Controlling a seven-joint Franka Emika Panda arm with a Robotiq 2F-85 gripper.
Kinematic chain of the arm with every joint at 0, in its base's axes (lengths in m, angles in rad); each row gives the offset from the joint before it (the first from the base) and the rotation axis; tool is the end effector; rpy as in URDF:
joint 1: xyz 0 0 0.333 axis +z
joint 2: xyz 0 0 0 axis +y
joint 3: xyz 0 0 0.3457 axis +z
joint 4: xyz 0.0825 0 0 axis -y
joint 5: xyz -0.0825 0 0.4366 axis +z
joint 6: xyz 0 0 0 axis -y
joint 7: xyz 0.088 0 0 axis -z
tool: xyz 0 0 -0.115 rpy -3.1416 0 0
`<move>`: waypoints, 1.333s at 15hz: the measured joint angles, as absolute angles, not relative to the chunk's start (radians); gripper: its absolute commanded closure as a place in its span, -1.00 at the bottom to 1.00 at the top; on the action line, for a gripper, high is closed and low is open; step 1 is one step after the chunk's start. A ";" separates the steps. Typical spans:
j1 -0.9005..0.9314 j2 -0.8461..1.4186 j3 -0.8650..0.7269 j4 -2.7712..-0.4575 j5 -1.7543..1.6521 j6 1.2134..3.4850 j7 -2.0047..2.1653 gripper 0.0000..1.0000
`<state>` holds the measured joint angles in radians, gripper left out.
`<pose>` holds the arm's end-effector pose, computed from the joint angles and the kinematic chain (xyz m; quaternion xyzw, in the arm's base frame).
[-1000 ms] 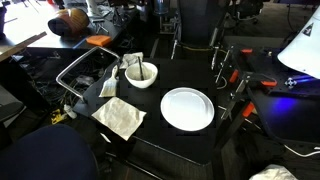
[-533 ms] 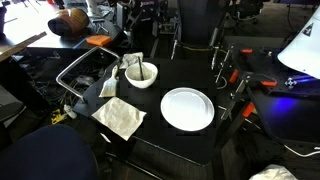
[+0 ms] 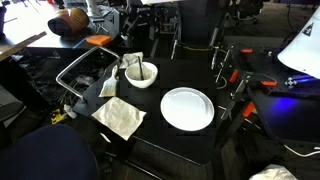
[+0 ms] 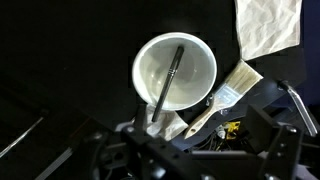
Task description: Remove the marker from the white bowl and put it on the table
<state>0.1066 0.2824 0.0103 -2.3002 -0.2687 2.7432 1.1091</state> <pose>0.5761 0.0775 0.2155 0.9253 -0.3660 0.0998 0.0035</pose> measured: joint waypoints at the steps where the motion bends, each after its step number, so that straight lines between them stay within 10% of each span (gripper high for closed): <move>1: 0.119 0.286 -0.007 -2.299 -0.267 2.743 1.110 -1.00; 15: 0.177 0.507 -0.090 -2.163 -0.116 2.743 1.126 -0.98; 20: 0.188 0.576 -0.102 -2.104 -0.088 2.737 1.126 -0.56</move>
<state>0.1882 0.5762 -0.1017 -2.1040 -0.0875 2.7369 1.1256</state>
